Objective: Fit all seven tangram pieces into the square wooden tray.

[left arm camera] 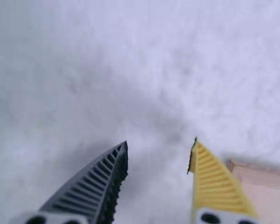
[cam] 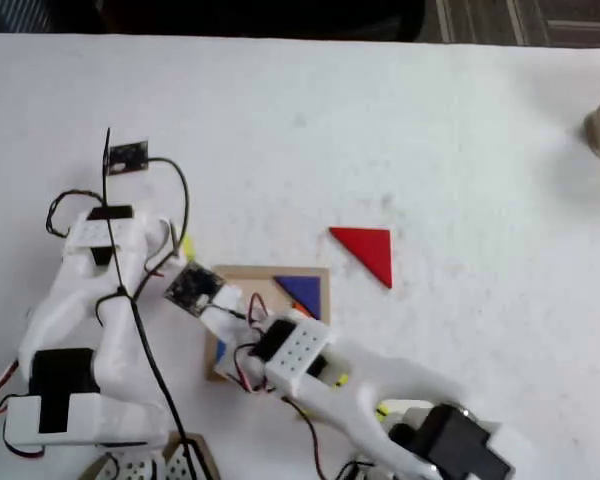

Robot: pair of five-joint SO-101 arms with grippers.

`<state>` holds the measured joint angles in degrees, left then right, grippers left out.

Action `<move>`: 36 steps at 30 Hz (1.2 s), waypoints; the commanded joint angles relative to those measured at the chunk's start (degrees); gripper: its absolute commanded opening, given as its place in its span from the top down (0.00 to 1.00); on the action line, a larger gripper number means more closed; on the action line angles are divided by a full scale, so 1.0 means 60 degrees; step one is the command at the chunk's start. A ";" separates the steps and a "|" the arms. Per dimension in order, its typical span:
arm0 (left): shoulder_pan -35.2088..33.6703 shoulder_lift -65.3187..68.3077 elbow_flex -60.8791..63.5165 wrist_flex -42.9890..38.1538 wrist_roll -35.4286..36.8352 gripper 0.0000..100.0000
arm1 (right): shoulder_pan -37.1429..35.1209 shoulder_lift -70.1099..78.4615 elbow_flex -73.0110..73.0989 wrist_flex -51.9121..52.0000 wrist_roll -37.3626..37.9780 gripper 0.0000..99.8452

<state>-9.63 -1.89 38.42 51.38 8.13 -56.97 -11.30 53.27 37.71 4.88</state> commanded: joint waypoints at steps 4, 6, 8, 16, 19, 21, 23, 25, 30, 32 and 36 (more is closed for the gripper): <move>-0.0095 -0.0022 -0.0381 -0.0190 -0.0073 0.77 | 0.1370 0.0388 -0.0718 -0.1253 -0.0088 0.98; -0.0095 -0.0022 -0.0381 -0.0190 -0.0073 0.77 | 0.1663 0.0388 -0.0718 -0.1663 -0.0088 0.98; -0.0095 -0.0022 -0.0381 -0.0190 -0.0073 0.77 | 0.1853 0.0344 -0.0718 -0.1853 -0.0088 0.98; -0.0110 -0.0022 -0.0381 -0.0161 -0.0088 0.77 | 0.2674 0.0095 -0.0938 -0.2308 -0.0088 0.98; -0.0110 -0.0022 -0.0381 -0.0161 -0.0088 0.77 | 0.3084 -0.0154 -0.0938 -0.2337 -0.0088 0.98; -0.0110 -0.0022 -0.0381 -0.0161 -0.0088 0.77 | 0.3143 -0.0110 -0.0908 -0.2308 -0.0088 0.98; -0.0110 -0.0022 -0.0381 -0.0161 -0.0088 0.77 | 0.3040 0.0154 -0.0908 -0.2293 -0.0088 0.98; -0.0110 -0.0007 -0.0381 -0.0161 -0.0088 0.77 | 0.2908 0.0476 -0.0908 -0.2308 -0.0015 0.98; -0.0110 -0.0007 -0.0381 -0.0161 -0.0088 0.77 | 0.2425 0.0960 -0.0923 -0.1810 0.0000 0.98; -0.0154 -0.0007 -0.0381 -0.0176 -0.0088 0.77 | 0.2059 0.0960 -0.0923 -0.1385 0.0000 0.98; -0.0154 -0.0007 -0.0381 -0.0176 -0.0088 0.77 | 0.1429 0.0945 -0.0938 -0.1033 -0.0029 0.98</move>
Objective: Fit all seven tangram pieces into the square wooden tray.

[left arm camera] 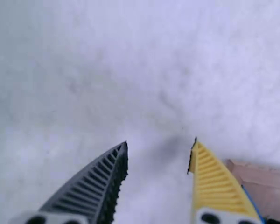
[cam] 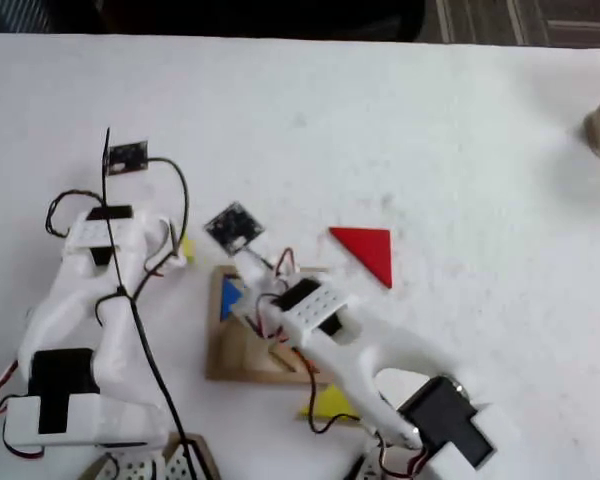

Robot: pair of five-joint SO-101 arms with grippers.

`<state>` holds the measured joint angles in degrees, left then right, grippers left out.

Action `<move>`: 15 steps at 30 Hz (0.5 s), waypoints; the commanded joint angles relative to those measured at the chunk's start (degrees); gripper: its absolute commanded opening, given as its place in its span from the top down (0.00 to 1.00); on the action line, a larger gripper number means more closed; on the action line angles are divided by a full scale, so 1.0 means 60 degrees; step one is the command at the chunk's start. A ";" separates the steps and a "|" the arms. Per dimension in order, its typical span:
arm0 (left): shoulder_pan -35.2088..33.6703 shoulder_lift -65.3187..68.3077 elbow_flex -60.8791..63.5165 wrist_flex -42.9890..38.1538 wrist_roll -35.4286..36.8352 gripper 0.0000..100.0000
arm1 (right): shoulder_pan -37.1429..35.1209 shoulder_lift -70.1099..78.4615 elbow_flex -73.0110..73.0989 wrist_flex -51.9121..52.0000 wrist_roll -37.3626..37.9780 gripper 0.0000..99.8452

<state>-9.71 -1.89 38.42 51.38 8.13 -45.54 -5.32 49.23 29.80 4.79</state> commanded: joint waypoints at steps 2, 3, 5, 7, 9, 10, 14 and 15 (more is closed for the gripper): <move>-0.0139 -0.0007 -0.0381 -0.0176 -0.0088 0.77 | -0.0491 -0.0359 -0.0278 0.0315 -0.0059 0.98; -0.0139 -0.0007 -0.0381 -0.0176 -0.0088 0.77 | -0.0447 -0.0623 -0.0278 0.0300 -0.0059 0.98; -0.0139 -0.0007 -0.0381 -0.0176 -0.0088 0.77 | -0.0242 -0.1267 -0.0278 0.0315 -0.0073 0.98; -0.0139 -0.0007 -0.0381 -0.0176 -0.0088 0.77 | -0.0081 -0.2000 -0.0249 0.0315 -0.0073 0.98; -0.0139 -0.0007 -0.0381 -0.0176 -0.0088 0.77 | -0.0066 -0.2527 -0.0234 0.0286 -0.0073 0.98; -0.0139 -0.0007 -0.0381 -0.0176 -0.0088 0.77 | -0.0110 -0.2689 -0.0234 0.0256 -0.0073 0.98; -0.0125 -0.0007 -0.0381 -0.0176 -0.0088 0.77 | -0.0462 -0.2308 -0.0205 -0.0725 -0.0073 0.98; -0.0125 -0.0007 -0.0381 -0.0176 -0.0088 0.77 | -0.0505 -0.1956 -0.0190 -0.1018 -0.0073 0.98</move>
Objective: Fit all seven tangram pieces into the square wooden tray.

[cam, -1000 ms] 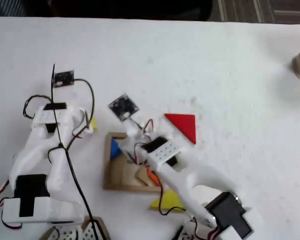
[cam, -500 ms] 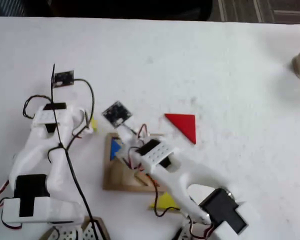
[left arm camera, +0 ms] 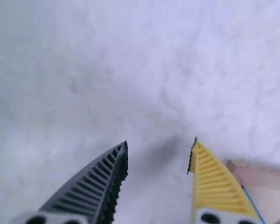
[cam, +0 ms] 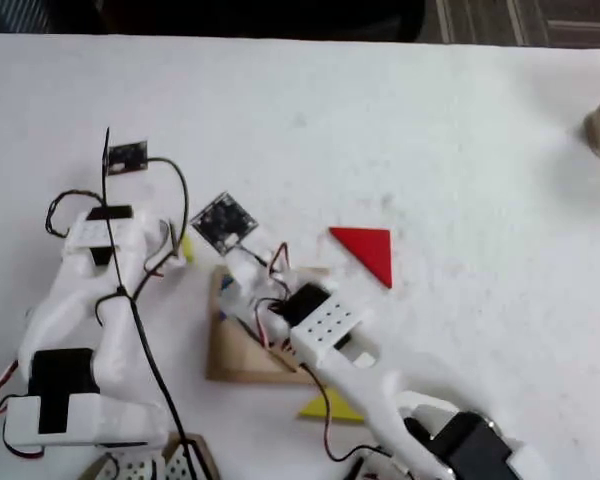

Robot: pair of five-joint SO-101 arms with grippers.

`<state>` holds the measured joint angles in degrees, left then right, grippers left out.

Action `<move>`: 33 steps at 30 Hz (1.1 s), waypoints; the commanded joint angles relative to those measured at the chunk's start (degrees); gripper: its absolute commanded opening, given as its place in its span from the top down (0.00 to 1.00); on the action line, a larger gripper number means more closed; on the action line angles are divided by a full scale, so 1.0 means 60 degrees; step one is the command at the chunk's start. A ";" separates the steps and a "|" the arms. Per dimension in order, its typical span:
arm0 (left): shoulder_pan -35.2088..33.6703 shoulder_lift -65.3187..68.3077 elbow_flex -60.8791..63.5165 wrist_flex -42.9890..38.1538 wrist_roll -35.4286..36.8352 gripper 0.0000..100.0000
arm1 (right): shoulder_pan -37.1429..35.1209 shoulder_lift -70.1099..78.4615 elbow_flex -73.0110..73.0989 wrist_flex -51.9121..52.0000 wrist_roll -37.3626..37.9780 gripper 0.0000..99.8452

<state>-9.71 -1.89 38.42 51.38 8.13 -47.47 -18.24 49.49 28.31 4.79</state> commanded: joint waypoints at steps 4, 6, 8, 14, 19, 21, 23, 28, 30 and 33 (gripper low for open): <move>-0.0125 -0.0007 -0.0381 -0.0176 -0.0088 0.77 | -0.0212 0.1824 -0.0249 -0.2029 -0.0044 0.98; -0.0125 -0.0007 -0.0381 -0.0176 -0.0088 0.77 | -0.0212 0.2396 -0.0396 -0.2352 0.0000 0.98; -0.0125 -0.0007 -0.0381 -0.0176 -0.0088 0.77 | -0.0154 0.2733 -0.0586 -0.2234 0.0000 0.98; -0.0125 -0.0007 -0.0381 -0.0176 -0.0088 0.77 | 0.0418 0.2777 -0.0586 -0.1751 0.0000 0.98; -0.0095 0.0007 -0.0366 -0.0176 -0.0088 0.77 | 0.0872 0.2777 -0.0586 -0.1238 0.0000 0.98; -0.0095 0.0007 -0.0366 -0.0176 -0.0088 0.77 | 0.0916 0.2747 -0.0586 -0.1136 0.0000 0.98; -0.0081 -0.0007 -0.0366 -0.0147 -0.0103 0.77 | 0.0901 0.2454 -0.0571 -0.1092 -0.0015 0.98; 0.0066 -0.0081 -0.0366 -0.0103 -0.0513 0.77 | 0.0960 0.0315 -0.0366 0.0154 -0.0073 0.98; 0.0271 -0.0081 -0.0366 -0.0015 -0.0527 0.76 | 0.1121 -0.0857 0.0176 0.0388 -0.0073 0.98; 0.0901 -0.0271 -0.0366 0.0117 -0.0557 0.76 | 0.1604 -0.2659 0.1289 0.0359 -0.0073 0.98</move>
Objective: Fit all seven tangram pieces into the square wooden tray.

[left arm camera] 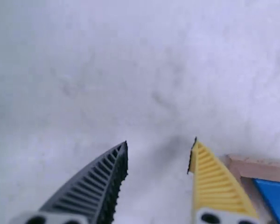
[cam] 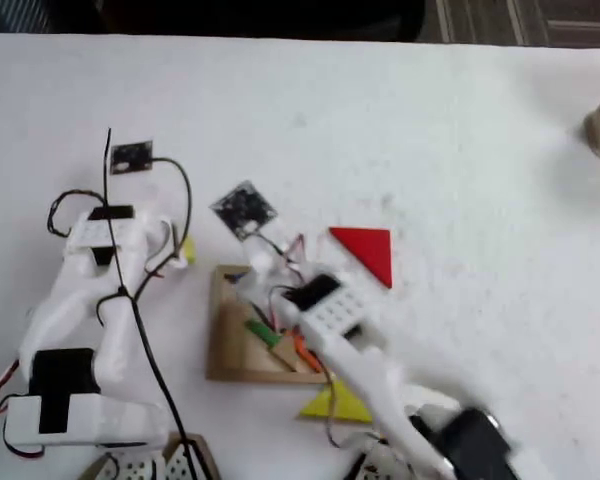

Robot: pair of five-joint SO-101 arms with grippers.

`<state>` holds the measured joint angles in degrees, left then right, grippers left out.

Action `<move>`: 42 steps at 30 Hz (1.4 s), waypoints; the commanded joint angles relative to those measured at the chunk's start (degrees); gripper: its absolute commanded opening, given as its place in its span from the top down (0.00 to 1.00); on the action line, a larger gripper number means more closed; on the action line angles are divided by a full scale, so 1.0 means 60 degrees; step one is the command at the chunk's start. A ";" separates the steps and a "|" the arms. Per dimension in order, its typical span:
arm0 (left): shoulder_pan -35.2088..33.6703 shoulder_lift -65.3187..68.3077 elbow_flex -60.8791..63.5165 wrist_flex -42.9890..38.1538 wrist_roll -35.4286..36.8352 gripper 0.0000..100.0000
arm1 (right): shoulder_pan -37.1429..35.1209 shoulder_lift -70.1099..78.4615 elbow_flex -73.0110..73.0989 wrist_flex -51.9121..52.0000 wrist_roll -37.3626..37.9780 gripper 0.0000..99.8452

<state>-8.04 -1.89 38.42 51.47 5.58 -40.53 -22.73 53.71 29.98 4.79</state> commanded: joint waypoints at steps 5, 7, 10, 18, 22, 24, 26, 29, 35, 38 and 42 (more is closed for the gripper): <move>0.2571 -0.2088 0.0615 0.0278 0.0132 0.76 | 0.1429 -0.4462 0.2286 0.0081 -0.0542 0.98; 0.3495 -0.2894 0.1172 0.0029 0.0894 0.76 | 0.1810 -0.5238 0.2784 0.0081 -0.0908 0.98; 0.4462 -0.3407 0.2095 -0.1026 0.1875 0.77 | 0.2190 -0.6029 0.3223 0.0139 -0.0996 0.98; 0.5253 -0.1927 0.1949 -0.2139 0.2066 0.89 | 0.2249 -0.6073 0.3399 0.0095 -0.1026 0.98; 0.5062 -0.0608 0.0967 -0.1788 0.2051 0.97 | 0.2147 -0.6073 0.3414 0.0095 -0.1026 0.98; 0.5062 -0.0286 0.0630 -0.1392 0.2037 0.97 | 0.2088 -0.6073 0.3414 0.0095 -0.1026 0.98; 0.5062 -0.0227 0.0557 -0.1084 0.2037 0.97 | 0.2059 -0.6073 0.3429 0.0110 -0.1026 0.98; 0.4769 -0.0227 0.0571 -0.0454 0.2022 0.97 | 0.2059 -0.6073 0.3429 0.0110 -0.1026 0.98; 0.3538 -0.0212 0.0571 0.0293 0.2007 0.97 | 0.2059 -0.6073 0.3429 0.0110 -0.1026 0.98; 0.3187 -0.0212 0.0571 0.0586 0.1245 0.97 | 0.2044 -0.6073 0.3429 0.0095 -0.1026 0.98; 0.3114 -0.0227 0.0571 0.0806 0.0586 0.97 | 0.2044 -0.6073 0.3429 0.0095 -0.1026 0.98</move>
<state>12.53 -3.74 42.55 54.55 11.30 -27.87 -58.07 74.55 30.51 -0.66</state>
